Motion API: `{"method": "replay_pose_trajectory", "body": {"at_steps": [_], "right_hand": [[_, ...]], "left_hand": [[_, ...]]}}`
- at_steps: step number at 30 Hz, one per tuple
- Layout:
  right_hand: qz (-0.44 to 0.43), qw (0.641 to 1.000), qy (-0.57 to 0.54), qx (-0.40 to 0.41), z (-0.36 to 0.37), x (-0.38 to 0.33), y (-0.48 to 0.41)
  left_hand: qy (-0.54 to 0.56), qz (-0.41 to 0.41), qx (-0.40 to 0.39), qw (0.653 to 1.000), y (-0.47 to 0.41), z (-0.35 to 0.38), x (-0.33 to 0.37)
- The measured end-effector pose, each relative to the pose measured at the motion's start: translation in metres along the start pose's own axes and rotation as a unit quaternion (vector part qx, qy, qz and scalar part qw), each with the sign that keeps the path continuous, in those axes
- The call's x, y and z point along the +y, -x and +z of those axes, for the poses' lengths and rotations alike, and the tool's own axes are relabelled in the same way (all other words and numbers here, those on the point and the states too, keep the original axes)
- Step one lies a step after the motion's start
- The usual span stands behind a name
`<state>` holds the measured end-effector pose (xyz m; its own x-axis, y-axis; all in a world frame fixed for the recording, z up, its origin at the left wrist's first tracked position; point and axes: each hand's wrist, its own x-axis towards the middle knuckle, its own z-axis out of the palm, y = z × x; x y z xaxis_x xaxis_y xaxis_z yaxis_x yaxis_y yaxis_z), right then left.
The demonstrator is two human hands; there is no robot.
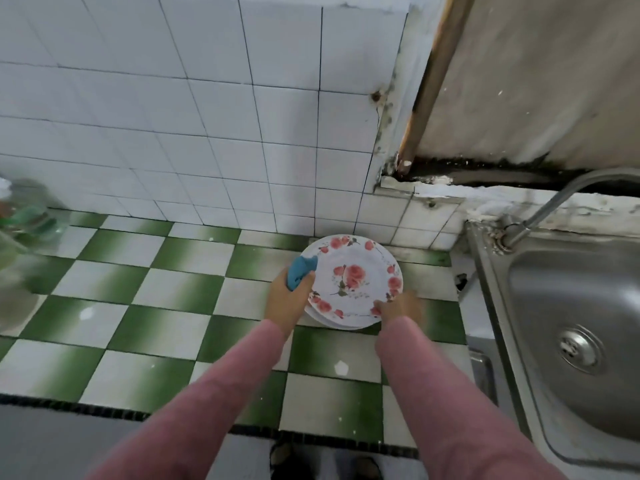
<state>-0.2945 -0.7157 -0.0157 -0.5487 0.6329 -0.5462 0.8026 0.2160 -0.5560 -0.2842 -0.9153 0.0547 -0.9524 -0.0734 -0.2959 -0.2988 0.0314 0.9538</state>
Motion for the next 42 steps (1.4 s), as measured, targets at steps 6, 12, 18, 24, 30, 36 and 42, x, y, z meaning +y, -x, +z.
{"method": "replay_pose_trajectory", "body": {"at_steps": [6,12,18,24,30,36,42], "right_hand": [[0.027,0.999,-0.021,-0.01,0.01,0.013,-0.013],[0.042,0.997,-0.045,-0.035,-0.004,0.013,-0.004],[0.045,0.991,-0.122,-0.036,-0.019,0.012,-0.01],[0.015,0.982,-0.183,-0.034,-0.031,0.017,-0.009],[-0.025,0.979,-0.203,0.017,-0.045,0.019,-0.006],[-0.04,0.97,-0.233,0.058,-0.05,0.015,0.002],[-0.102,0.961,-0.244,0.084,-0.051,0.008,0.02]], "left_hand": [[-0.009,-0.002,-0.008,1.0,-0.005,-0.014,-0.002],[0.004,0.002,-0.019,1.0,0.0,-0.015,0.003],[-0.005,0.001,-0.01,1.0,-0.003,-0.017,0.004],[0.0,0.005,-0.003,1.0,-0.006,-0.015,0.006],[0.011,0.015,0.006,1.0,-0.006,-0.008,0.008],[0.02,0.017,0.005,1.0,0.002,-0.003,0.014],[0.018,0.017,0.008,1.0,0.008,-0.005,0.021]]}}
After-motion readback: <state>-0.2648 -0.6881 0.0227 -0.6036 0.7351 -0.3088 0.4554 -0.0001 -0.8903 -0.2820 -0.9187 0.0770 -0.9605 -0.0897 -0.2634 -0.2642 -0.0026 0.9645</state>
